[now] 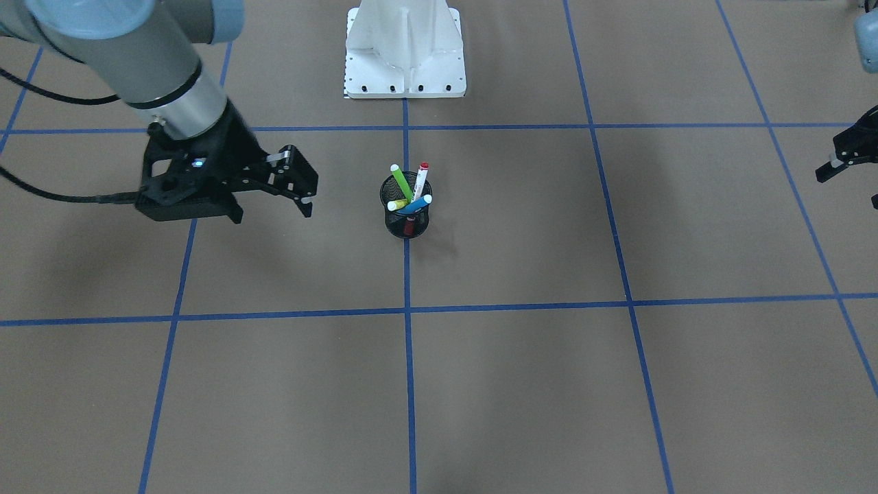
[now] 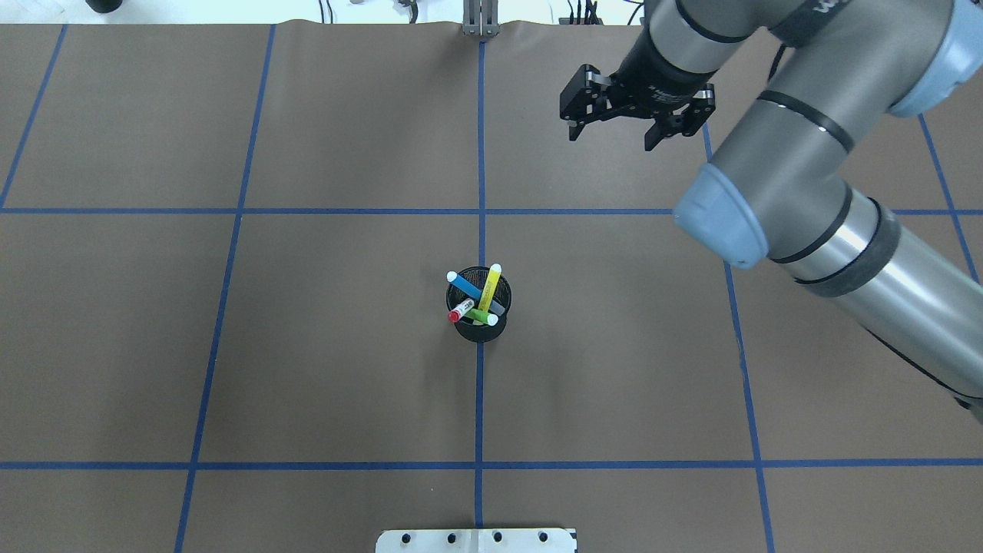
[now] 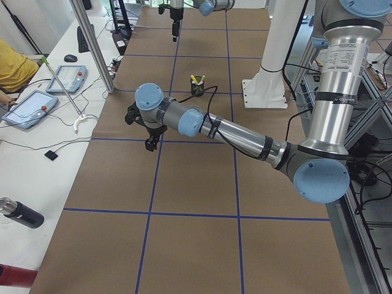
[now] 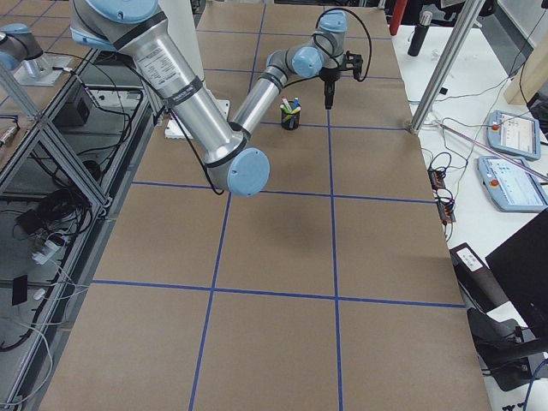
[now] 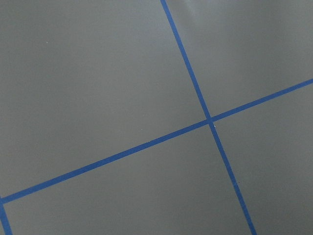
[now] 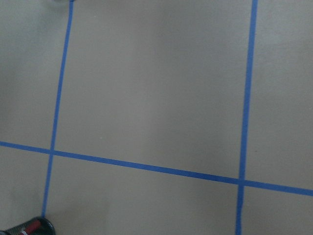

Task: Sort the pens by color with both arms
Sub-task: 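Move the right gripper over the black mesh pen cup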

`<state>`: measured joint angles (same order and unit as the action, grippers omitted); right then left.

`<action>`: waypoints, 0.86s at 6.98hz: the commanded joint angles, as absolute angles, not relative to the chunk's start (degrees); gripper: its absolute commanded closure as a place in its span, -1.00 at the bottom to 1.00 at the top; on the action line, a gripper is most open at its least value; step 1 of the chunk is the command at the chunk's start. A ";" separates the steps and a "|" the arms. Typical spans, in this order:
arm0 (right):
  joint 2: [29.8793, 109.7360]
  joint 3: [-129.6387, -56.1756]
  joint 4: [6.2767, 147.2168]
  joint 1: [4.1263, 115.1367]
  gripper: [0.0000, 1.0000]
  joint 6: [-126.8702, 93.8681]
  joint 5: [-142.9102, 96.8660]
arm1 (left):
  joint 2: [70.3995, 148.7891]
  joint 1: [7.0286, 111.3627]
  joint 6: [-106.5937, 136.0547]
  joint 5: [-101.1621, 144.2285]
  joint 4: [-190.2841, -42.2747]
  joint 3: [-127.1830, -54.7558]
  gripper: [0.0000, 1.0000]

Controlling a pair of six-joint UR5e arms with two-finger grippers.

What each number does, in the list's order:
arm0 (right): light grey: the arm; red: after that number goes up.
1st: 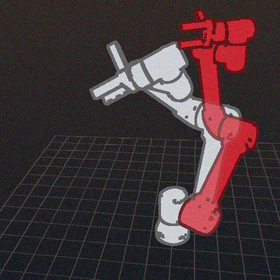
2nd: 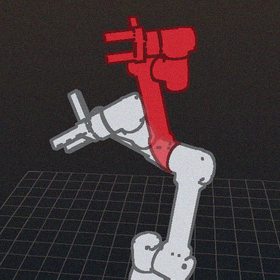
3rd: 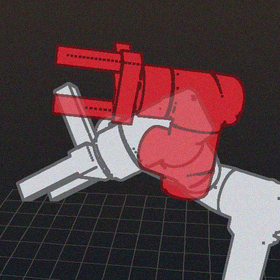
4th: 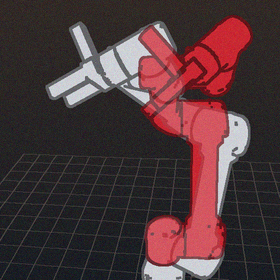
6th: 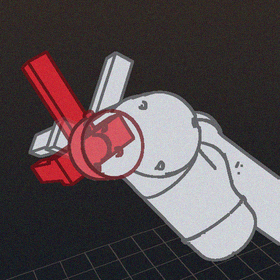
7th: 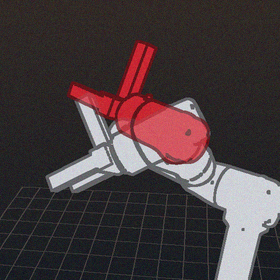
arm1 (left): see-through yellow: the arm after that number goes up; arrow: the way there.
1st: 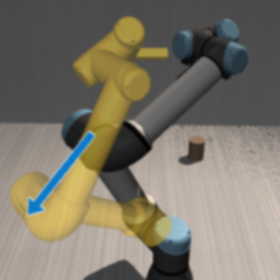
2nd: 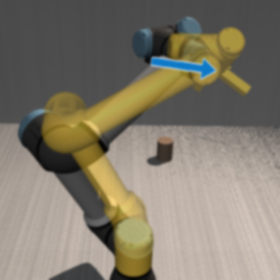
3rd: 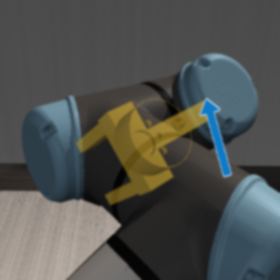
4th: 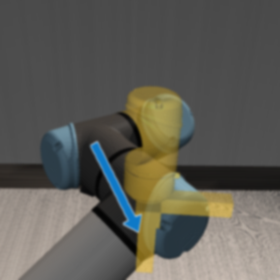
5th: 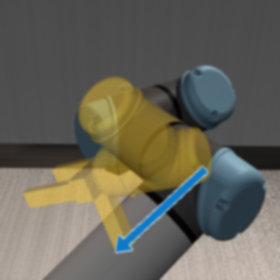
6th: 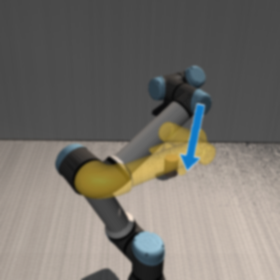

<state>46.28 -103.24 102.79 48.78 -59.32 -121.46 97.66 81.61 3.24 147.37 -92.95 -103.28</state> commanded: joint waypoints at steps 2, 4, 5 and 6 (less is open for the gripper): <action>26.09 -83.25 111.00 41.07 -0.97 -64.41 -114.10 | 97.65 81.39 3.25 147.39 -93.08 -103.18 -1.00; 18.05 -71.67 112.84 36.32 -0.97 -64.60 -111.45 | 97.65 81.21 3.16 147.31 -93.16 -102.57 -1.00; 16.19 -68.41 113.03 34.82 -0.93 -64.60 -111.18 | 97.73 80.86 3.16 147.39 -93.25 -102.22 -1.00; 14.52 -64.46 112.94 33.59 -0.84 -64.60 -110.83 | 97.73 80.86 3.25 147.39 -94.12 -101.87 -1.00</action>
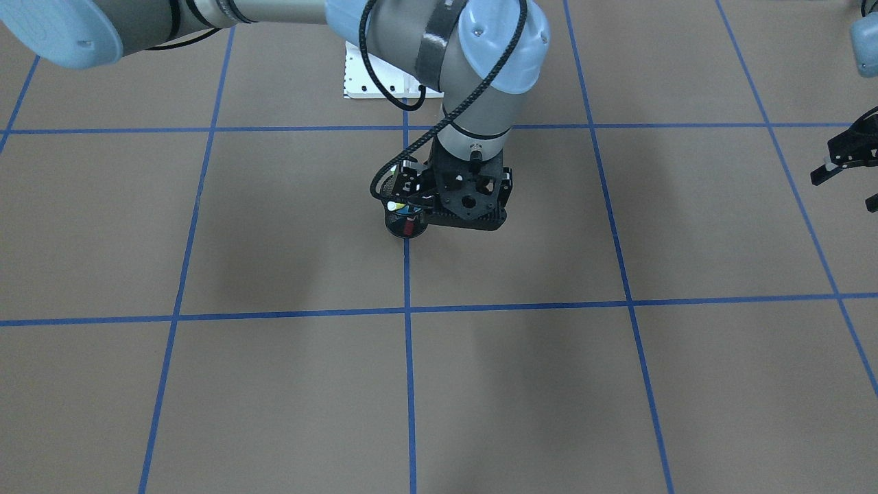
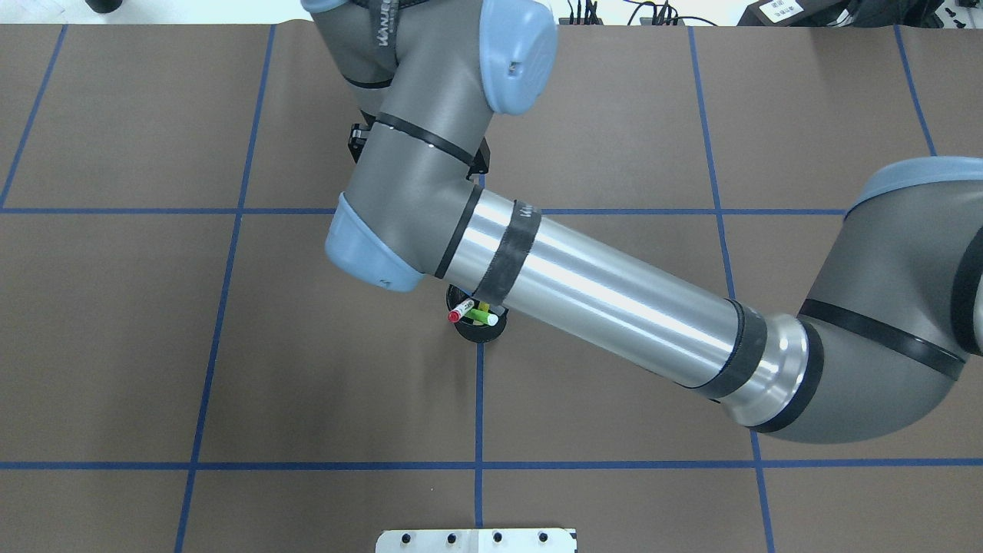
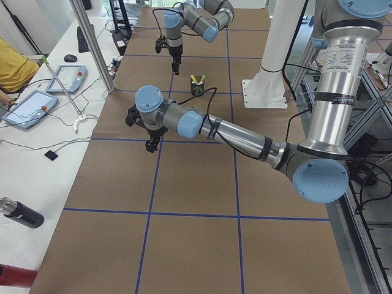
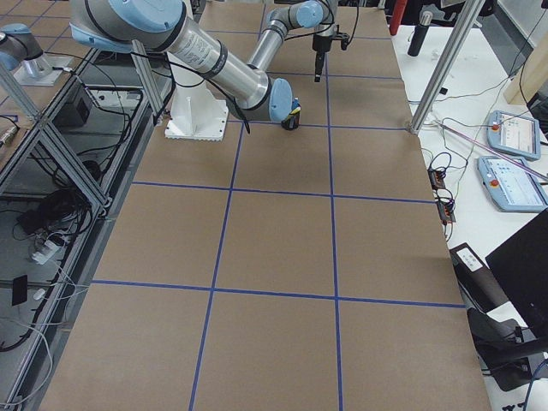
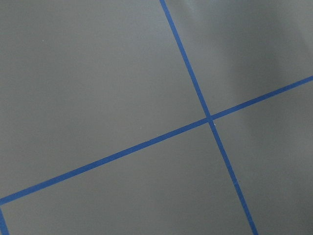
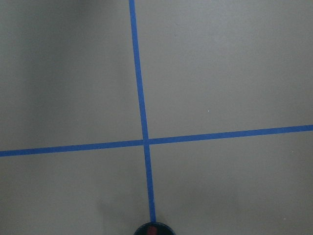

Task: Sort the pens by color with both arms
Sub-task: 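Move the right gripper over the black mesh pen cup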

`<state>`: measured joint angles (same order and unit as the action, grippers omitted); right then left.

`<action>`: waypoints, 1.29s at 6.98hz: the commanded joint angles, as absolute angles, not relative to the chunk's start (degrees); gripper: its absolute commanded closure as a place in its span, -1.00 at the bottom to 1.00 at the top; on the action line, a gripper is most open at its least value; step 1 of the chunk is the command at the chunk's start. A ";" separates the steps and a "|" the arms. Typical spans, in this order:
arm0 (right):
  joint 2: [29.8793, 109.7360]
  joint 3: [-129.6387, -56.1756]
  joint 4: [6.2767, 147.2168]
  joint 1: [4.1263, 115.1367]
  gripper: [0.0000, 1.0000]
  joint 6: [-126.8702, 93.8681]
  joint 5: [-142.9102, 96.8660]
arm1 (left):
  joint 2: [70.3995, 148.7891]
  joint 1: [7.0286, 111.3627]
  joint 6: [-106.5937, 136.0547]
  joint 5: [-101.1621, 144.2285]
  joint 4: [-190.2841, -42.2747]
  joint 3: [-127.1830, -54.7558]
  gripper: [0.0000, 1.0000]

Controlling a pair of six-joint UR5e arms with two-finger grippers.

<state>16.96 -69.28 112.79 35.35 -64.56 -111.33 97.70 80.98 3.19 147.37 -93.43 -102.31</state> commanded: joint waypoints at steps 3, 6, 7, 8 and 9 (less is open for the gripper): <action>14.33 -61.26 115.38 30.25 -0.34 -60.76 -104.96 | 97.65 80.77 3.25 147.39 -97.46 -99.33 -1.00; 14.76 -61.26 119.00 28.22 -0.34 -57.57 -101.51 | 97.73 80.77 3.25 147.39 -97.56 -99.32 -1.00; 14.85 -61.26 119.87 27.52 -0.26 -57.39 -101.34 | 97.65 80.77 3.25 147.39 -97.56 -99.32 -1.00; 14.94 -61.17 119.88 27.07 -0.19 -57.39 -100.82 | 97.65 80.77 3.25 147.39 -97.56 -99.23 -1.00; 15.03 -61.17 119.88 26.98 -0.04 -57.39 -100.72 | 97.73 80.77 3.25 147.39 -97.56 -99.14 -1.00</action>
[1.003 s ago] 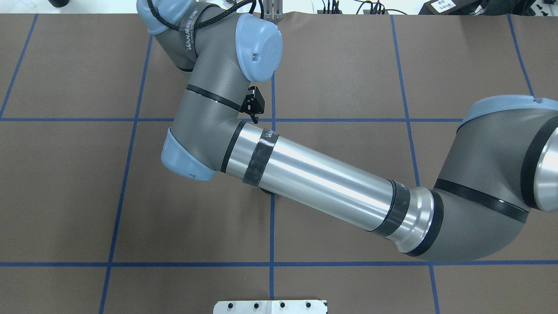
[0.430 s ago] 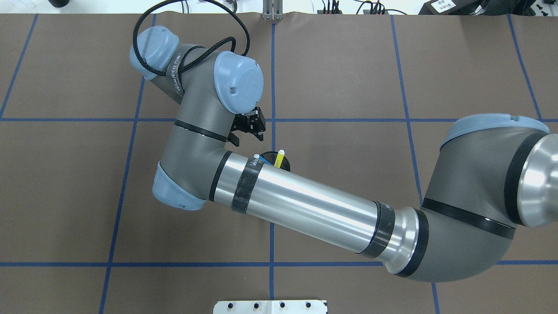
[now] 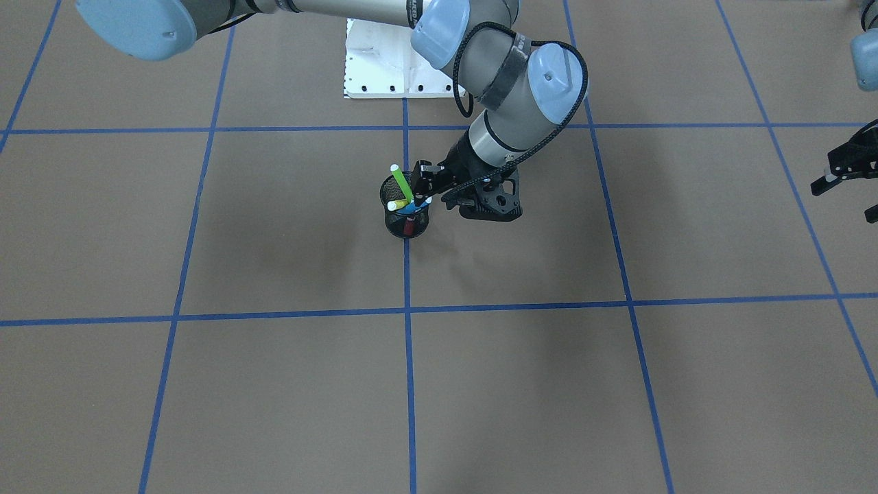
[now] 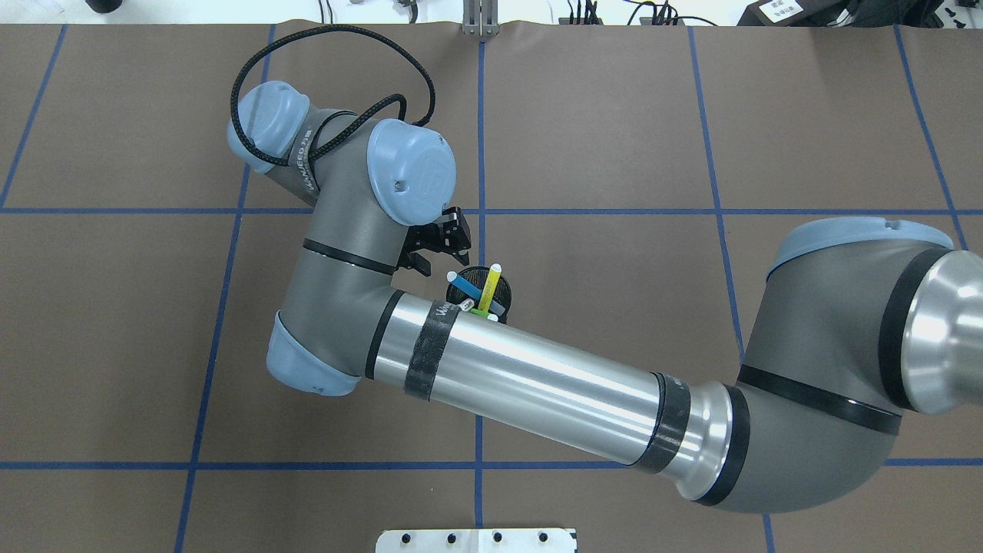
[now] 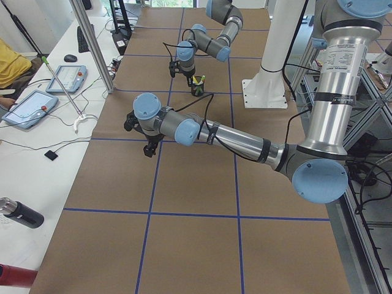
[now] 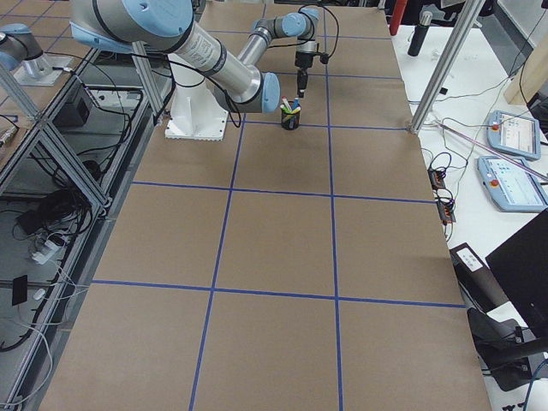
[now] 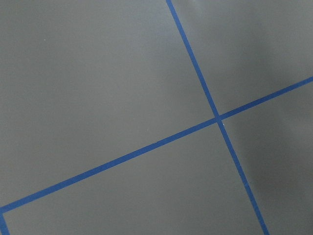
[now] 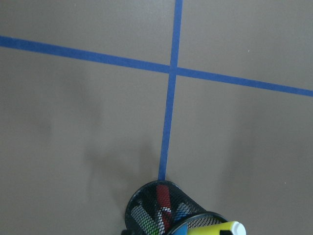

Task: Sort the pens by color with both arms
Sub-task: 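Grasp the blue marker in the cup with the right gripper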

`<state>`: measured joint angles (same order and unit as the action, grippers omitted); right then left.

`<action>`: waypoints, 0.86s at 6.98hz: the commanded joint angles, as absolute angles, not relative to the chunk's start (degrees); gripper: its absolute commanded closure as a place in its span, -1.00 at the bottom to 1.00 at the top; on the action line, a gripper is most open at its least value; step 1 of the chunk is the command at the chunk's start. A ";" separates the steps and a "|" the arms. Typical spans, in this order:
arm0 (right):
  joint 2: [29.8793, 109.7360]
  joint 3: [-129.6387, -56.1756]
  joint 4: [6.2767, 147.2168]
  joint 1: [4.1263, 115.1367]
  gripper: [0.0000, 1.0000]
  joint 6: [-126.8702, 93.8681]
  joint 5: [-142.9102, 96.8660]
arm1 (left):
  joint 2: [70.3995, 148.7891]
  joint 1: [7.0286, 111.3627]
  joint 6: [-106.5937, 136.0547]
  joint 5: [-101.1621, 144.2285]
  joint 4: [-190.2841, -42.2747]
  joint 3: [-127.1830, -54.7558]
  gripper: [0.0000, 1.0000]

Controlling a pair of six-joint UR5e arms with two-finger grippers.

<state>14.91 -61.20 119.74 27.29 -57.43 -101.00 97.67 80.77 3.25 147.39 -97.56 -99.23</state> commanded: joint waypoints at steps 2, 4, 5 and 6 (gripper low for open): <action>15.47 -61.26 119.88 26.98 0.08 -56.25 -100.72 | 97.73 80.77 3.25 147.39 -97.56 -99.14 -1.00; 15.91 -61.26 119.88 26.98 0.10 -56.25 -100.72 | 97.73 80.77 3.25 147.39 -97.56 -99.14 -1.00; 15.91 -61.35 119.88 26.90 0.12 -56.25 -100.81 | 97.73 80.77 3.25 147.39 -97.56 -99.14 -1.00; 16.00 -61.35 119.88 26.72 0.22 -56.16 -101.07 | 97.73 80.86 3.25 147.39 -97.56 -99.14 -1.00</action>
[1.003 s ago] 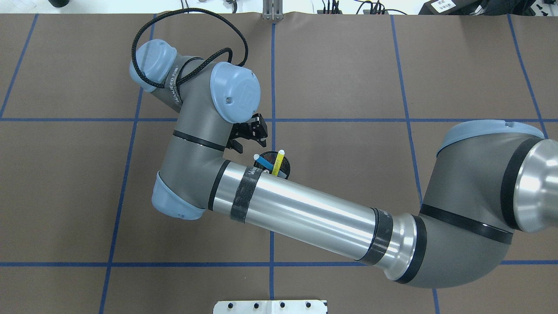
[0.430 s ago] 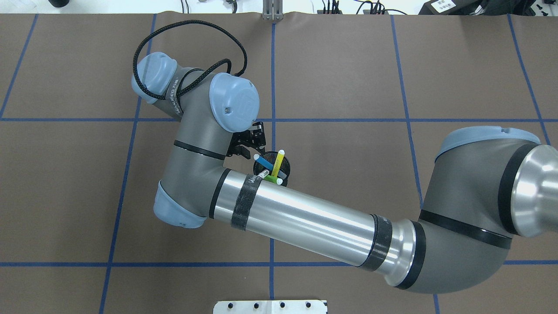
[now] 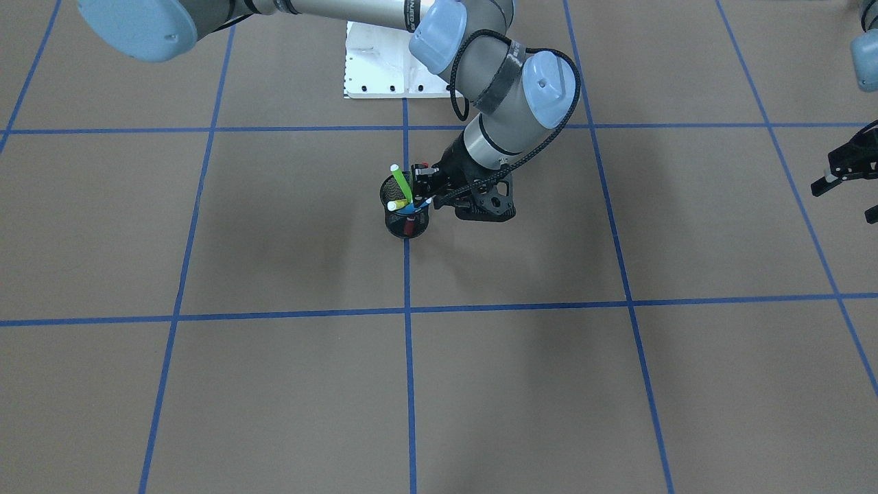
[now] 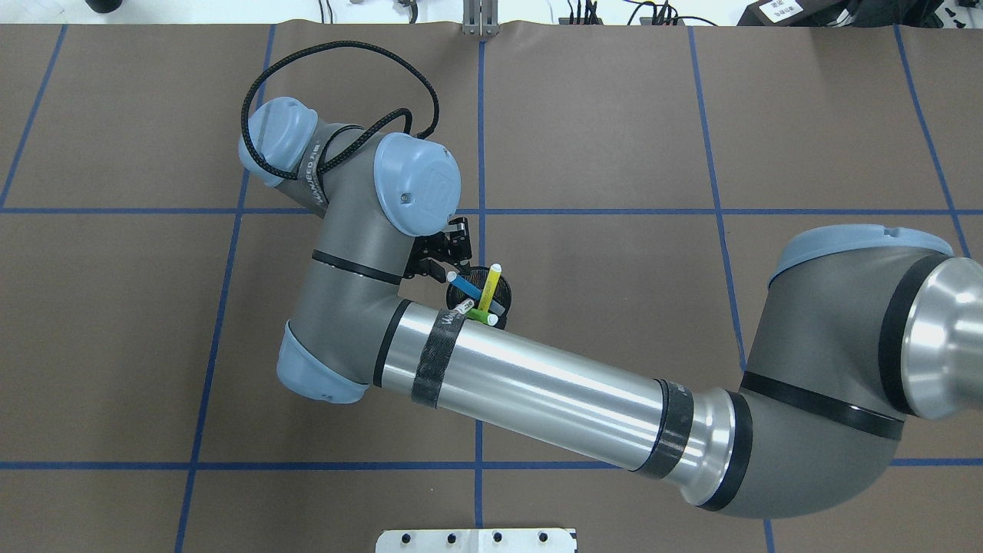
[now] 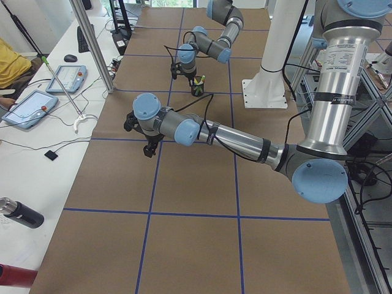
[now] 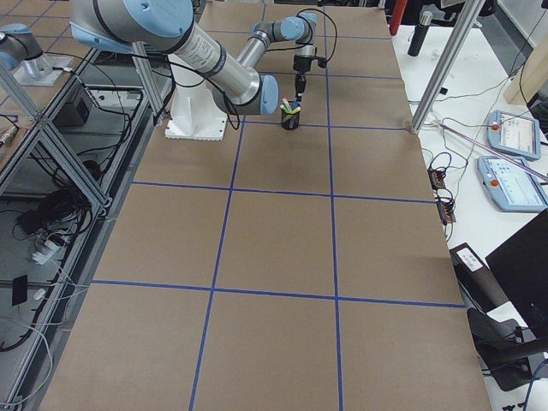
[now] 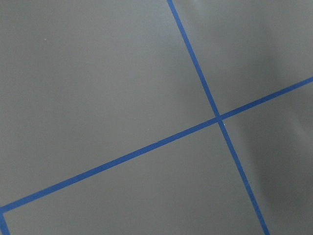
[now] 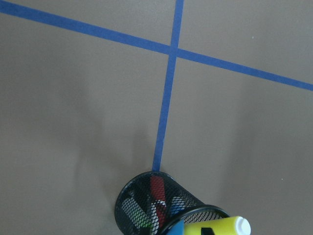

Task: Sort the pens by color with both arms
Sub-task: 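Grasp the blue marker in the cup with the right gripper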

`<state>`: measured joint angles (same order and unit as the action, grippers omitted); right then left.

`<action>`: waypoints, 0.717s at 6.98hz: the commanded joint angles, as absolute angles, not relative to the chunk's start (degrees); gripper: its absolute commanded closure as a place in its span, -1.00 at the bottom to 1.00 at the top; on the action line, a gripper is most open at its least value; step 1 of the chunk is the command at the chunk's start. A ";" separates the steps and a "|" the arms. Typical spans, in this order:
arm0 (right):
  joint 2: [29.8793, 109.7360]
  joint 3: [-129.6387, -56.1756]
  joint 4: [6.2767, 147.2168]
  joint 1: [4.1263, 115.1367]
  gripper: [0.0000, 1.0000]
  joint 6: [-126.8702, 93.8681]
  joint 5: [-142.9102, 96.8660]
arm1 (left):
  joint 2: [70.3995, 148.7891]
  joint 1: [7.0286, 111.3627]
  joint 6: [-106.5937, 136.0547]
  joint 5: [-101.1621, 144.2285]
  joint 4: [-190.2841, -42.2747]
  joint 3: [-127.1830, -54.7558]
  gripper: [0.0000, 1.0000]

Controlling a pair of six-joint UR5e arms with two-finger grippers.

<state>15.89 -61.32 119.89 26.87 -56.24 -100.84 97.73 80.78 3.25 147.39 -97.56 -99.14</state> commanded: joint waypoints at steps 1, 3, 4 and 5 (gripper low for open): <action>15.91 -61.43 119.88 26.72 0.27 -56.08 -101.42 | 97.73 80.77 3.25 147.39 -97.56 -99.23 -1.00; 16.17 -61.44 119.97 26.54 0.32 -56.07 -101.43 | 97.65 80.86 3.25 147.39 -97.56 -99.14 -1.00; 16.35 -61.52 120.58 26.54 0.35 -55.81 -101.34 | 97.73 80.86 3.25 147.39 -97.56 -99.14 -1.00; 16.26 -61.78 121.37 26.54 0.44 -55.11 -101.25 | 97.73 80.77 3.25 147.39 -97.56 -99.14 -1.00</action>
<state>16.24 -61.56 120.54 26.55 -55.75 -101.34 97.71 80.85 3.25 147.39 -97.56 -99.14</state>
